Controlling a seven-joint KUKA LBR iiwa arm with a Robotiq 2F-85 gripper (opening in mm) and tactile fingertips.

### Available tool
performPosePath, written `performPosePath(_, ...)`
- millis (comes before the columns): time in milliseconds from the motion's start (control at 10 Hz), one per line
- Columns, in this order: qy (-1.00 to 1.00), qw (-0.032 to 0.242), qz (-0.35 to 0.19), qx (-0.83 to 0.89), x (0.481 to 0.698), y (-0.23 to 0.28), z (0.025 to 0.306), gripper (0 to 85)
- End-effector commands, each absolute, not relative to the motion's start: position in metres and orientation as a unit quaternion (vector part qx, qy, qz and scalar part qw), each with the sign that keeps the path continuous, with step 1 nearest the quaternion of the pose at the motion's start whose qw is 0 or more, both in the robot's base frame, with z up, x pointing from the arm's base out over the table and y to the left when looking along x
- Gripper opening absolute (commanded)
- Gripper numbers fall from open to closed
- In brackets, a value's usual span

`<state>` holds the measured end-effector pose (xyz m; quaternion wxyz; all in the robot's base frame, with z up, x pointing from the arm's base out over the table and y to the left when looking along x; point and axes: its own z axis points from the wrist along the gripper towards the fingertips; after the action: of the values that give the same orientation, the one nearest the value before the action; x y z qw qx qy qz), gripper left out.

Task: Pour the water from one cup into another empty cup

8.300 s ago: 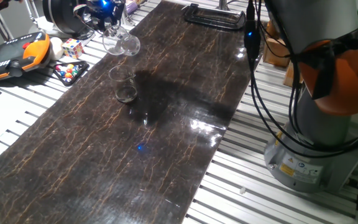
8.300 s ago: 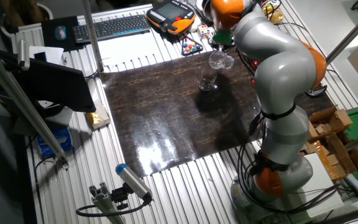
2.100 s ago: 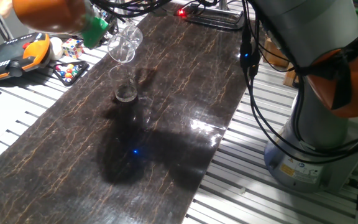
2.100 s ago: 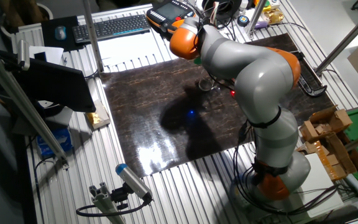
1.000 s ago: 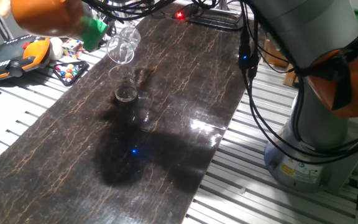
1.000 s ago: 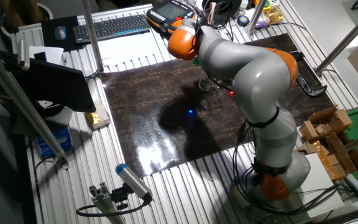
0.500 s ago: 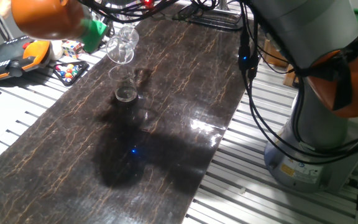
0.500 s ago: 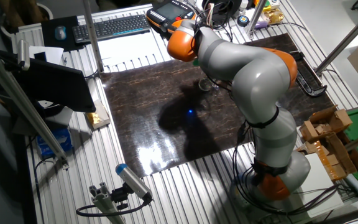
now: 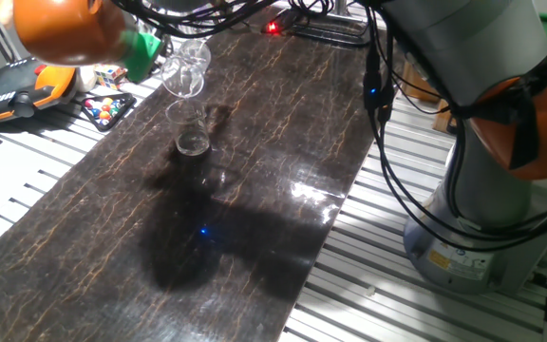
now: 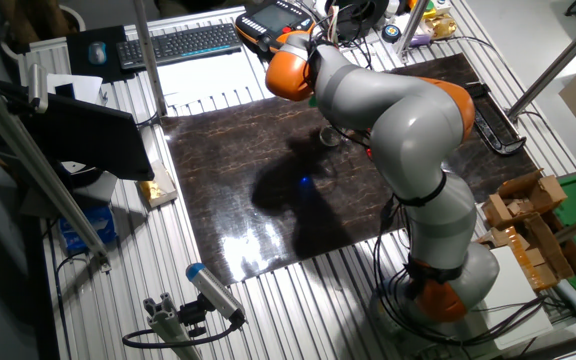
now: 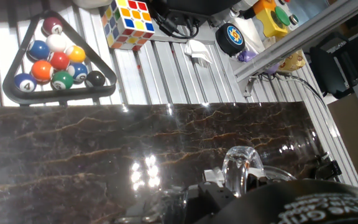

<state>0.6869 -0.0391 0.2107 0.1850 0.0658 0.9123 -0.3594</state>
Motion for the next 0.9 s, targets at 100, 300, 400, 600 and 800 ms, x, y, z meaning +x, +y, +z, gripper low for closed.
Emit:
performPosePath(100,0.912,0.184,-0.363,0.062,0.6875,-0.0381,0.2112,0.7)
performPosePath(300,0.909,0.184,-0.370,0.055,0.6886,-0.0359,0.2122,0.7)
performPosePath(400,0.909,0.184,-0.371,0.051,0.6887,-0.0357,0.2124,0.7)
performPosePath(600,0.908,0.183,-0.375,0.041,0.6889,-0.0350,0.2127,0.7)
performPosePath(800,0.907,0.181,-0.380,0.031,0.6889,-0.0346,0.2124,0.7)
